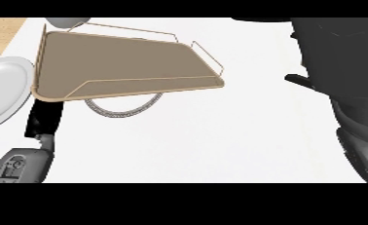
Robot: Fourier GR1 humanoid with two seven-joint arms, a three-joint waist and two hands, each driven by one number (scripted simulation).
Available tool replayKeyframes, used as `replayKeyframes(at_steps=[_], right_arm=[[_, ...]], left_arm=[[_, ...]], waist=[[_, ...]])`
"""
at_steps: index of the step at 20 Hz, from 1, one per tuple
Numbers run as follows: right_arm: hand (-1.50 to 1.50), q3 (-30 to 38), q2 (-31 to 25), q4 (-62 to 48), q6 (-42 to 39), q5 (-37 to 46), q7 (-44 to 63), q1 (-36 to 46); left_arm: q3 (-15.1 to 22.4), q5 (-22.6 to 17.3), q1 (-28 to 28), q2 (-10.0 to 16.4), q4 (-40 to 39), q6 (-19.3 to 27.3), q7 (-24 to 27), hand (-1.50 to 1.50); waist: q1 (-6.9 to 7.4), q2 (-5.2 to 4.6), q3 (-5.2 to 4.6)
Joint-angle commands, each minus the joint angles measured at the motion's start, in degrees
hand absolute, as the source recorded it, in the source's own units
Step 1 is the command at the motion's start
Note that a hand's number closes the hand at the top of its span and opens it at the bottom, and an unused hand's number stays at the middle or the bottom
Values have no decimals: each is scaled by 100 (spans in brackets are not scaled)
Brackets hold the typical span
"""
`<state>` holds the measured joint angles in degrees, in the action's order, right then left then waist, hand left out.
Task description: Pick the bell pepper from the tray and place it in the tiered basket
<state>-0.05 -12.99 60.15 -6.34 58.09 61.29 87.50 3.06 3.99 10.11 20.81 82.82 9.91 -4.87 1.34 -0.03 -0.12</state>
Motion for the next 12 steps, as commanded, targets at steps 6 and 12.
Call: replayKeyframes(at_steps=[6, 12], right_arm=[[150, 797, -820, -1432, -266, -226, -476, 991], [150, 655, -1206, -2147, -414, -76, -1289, 1035]], left_arm=[[-174, -114, 32, 59, -71, -244, 120, 0], [-78, 36, -133, -177, 25, -92, 260, 0]], waist=[[3, -33, 4], [18, -39, 3]])
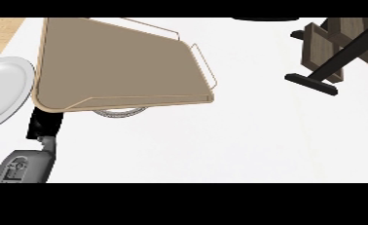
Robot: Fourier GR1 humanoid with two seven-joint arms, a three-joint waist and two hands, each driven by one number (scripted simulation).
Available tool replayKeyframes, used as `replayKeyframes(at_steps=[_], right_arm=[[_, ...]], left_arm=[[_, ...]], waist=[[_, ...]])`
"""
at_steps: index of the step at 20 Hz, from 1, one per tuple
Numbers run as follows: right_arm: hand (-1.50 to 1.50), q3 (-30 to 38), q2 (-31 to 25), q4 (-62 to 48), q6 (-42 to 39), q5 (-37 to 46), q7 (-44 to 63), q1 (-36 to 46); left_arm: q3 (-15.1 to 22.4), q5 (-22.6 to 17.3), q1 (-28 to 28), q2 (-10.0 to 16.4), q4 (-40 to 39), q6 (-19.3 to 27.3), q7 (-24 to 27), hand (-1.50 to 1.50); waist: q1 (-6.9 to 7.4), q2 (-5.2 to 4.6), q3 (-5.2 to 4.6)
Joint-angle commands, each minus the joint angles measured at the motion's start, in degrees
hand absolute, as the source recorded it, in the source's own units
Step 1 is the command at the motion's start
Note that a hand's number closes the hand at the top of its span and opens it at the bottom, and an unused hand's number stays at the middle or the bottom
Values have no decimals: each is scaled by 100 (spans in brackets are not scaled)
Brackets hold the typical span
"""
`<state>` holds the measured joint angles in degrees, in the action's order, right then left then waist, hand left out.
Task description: Pick the bell pepper from the tray and place it in the tiered basket
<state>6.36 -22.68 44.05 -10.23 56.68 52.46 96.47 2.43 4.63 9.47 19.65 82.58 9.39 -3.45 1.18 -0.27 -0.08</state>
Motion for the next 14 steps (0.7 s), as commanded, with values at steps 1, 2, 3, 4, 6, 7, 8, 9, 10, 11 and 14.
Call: replayKeyframes(at_steps=[1, 2, 3, 4, 6, 7, 8, 9, 10, 11, 14], right_arm=[[150, -41, -602, -483, -153, 119, -765, -71], [150, -162, -555, -535, -45, 220, -890, -369], [150, -280, -486, -809, 76, 447, -698, -185], [150, -455, -561, -562, -123, 537, -771, -357], [150, -552, -1000, -1004, -296, 750, -1058, -283], [150, -715, -881, -1004, -134, 932, -972, -399], [150, -803, -1078, -1268, -366, 1052, -1085, -259], [150, -807, -1172, -1186, -274, 1065, -1227, -466], [150, -790, -1306, -1325, -488, 1116, -1230, -75], [150, -775, -1365, -1484, -336, 1169, -1320, -98], [150, -661, -1771, -1621, -349, 1153, -1779, -145]], left_arm=[[-57, -42, 139, 15, 26, -84, -158, 0], [-92, 10, -35, 52, -26, -60, 86, 0], [-130, -61, 99, 45, -7, -106, 27, 0], [13, 78, -115, -67, 177, 29, -18, 0], [14, 90, 48, -35, 188, 8, -257, 0], [-66, 13, 150, -97, -80, -16, -64, 0], [-238, -122, 272, 139, -94, -213, -143, 0], [-109, 44, -85, -68, -265, -43, 285, 0], [-16, 108, 105, -72, -57, -45, -38, 0], [-122, 71, 377, -54, -290, -61, -59, 0], [-162, 13, 160, -61, -146, -116, -36, 0]], waist=[[-19, -12, 3], [-16, -15, 3], [30, -30, -1], [-28, 12, 4], [2, -18, 3], [-36, -27, -1], [13, -49, -4], [-32, -26, -3], [0, -15, 0], [-7, -37, -1], [6, -18, 2]])
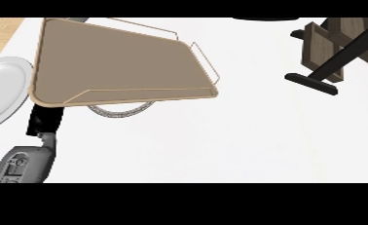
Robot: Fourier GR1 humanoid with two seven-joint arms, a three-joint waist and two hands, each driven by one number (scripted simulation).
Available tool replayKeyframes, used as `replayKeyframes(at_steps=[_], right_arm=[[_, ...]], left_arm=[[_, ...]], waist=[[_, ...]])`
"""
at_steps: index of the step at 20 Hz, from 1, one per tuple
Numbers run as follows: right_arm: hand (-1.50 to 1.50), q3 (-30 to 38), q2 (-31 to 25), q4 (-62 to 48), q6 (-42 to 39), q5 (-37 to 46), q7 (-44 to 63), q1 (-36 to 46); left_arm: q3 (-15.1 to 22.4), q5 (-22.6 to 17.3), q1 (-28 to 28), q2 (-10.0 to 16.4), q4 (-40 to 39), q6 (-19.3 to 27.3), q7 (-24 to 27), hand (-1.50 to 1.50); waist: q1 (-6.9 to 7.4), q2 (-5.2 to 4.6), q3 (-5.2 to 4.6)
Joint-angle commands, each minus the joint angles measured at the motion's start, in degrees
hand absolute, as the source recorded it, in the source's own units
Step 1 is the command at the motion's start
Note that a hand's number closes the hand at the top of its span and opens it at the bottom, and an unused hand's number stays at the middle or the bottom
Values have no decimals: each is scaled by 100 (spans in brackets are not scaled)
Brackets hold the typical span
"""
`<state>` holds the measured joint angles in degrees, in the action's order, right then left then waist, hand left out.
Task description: Pick the bell pepper from the tray and place it in the tiered basket
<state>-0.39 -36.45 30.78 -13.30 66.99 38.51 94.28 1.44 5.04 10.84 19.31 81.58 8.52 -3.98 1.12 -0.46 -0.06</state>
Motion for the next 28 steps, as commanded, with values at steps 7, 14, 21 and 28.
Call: replayKeyframes(at_steps=[7, 14, 21, 28], right_arm=[[150, 353, -590, -619, 196, -157, -1289, -386], [150, 814, -500, -776, 24, -597, -1382, -729], [-150, 1562, -467, -1008, 315, -1198, -822, -1043], [-150, 2002, -523, -288, 1241, -1628, -1108, -1418]], left_arm=[[77, 153, -251, -195, 154, 57, 142, 0], [-186, 110, -222, -110, -278, -42, 480, 0], [-109, 60, -38, -96, 182, -215, -125, 0], [-211, 183, -231, -106, 220, -84, -38, 0]], waist=[[14, 11, 5], [-68, 27, 1], [-9, 15, 7], [-77, 51, 9]])
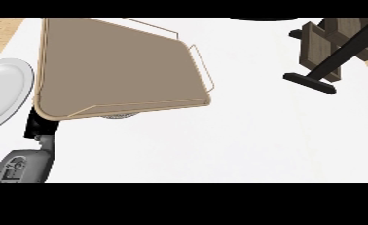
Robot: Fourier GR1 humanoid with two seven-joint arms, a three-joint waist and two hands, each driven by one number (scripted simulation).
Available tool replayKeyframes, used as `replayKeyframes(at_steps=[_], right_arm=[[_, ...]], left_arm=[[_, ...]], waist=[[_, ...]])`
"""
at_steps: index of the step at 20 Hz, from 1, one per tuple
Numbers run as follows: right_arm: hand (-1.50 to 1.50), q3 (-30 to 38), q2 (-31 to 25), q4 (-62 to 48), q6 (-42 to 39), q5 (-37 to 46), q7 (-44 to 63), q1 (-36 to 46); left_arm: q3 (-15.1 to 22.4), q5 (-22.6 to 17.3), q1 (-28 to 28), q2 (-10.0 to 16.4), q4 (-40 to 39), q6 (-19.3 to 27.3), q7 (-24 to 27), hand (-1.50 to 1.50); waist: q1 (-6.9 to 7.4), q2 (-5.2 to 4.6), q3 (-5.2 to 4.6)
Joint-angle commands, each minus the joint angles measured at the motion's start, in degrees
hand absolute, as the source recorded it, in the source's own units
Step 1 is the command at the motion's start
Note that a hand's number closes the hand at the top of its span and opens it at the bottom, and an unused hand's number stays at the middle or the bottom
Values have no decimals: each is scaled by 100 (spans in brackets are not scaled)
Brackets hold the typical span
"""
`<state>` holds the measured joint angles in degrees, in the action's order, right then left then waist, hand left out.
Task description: Pick the bell pepper from the tray and place it in the tiered basket
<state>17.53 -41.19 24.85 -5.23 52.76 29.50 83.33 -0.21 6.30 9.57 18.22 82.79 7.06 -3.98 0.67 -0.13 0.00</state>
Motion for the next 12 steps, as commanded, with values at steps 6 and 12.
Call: replayKeyframes(at_steps=[6, 12], right_arm=[[-150, 210, -386, 834, 477, -175, 141, -15], [-150, 542, -1088, 1109, -385, -438, 1105, 346]], left_arm=[[-145, 39, -87, 20, -194, -51, 219, 0], [-92, 86, -179, -60, 185, 17, -104, 0]], waist=[[-75, 23, -4], [-133, 69, -5]])
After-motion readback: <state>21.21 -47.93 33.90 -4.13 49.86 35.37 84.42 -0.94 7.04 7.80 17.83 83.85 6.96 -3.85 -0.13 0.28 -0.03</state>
